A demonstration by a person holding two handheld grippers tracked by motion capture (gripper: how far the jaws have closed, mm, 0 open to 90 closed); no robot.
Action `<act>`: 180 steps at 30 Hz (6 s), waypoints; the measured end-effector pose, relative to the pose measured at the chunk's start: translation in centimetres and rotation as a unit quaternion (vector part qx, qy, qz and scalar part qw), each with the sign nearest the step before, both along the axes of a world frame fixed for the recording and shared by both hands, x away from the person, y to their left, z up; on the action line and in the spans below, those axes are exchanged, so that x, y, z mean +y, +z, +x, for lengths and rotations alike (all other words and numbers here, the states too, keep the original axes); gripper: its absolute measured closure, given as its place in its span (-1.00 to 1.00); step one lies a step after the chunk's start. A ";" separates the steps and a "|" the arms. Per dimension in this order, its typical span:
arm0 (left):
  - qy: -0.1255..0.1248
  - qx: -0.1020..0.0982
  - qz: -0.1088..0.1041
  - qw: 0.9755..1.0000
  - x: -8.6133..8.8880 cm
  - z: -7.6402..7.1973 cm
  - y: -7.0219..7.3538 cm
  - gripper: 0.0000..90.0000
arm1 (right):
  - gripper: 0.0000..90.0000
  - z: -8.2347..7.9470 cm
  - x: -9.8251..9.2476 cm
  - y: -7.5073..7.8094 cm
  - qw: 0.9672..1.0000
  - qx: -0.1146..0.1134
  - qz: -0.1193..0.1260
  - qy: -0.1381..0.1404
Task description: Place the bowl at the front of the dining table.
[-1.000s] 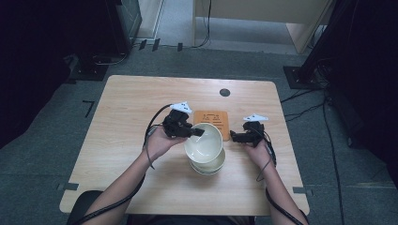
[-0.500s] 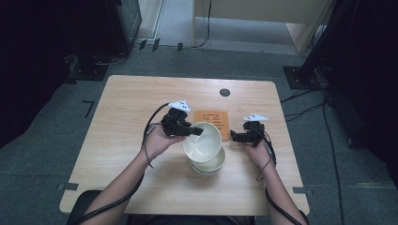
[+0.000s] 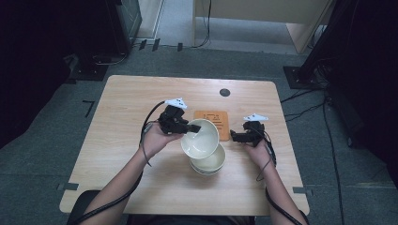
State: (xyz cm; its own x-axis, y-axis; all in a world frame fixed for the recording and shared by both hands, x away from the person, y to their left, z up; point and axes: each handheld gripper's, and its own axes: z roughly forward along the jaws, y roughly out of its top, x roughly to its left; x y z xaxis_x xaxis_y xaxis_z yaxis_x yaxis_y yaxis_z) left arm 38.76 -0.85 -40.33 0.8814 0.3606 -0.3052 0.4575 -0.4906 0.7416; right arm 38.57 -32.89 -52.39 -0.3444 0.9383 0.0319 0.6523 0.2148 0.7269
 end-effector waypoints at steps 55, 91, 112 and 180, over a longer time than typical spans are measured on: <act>0.033 0.005 -0.007 0.999 2.2 2.2 0.4 0.84 | -0.81 0.0 0.0 0.0 1.000 -0.001 -0.001 0.001; 0.072 0.016 -0.010 0.997 4.3 4.2 -0.6 0.84 | -0.81 0.0 0.0 0.0 1.000 -0.001 0.000 0.005; 0.087 0.031 0.003 0.996 5.0 5.1 -2.5 0.84 | -0.81 0.0 0.0 0.0 1.000 0.000 -0.001 0.007; 0.078 0.048 0.022 0.996 0.7 8.3 -5.4 0.84 | -0.81 0.0 0.0 0.0 1.000 -0.001 -0.001 0.008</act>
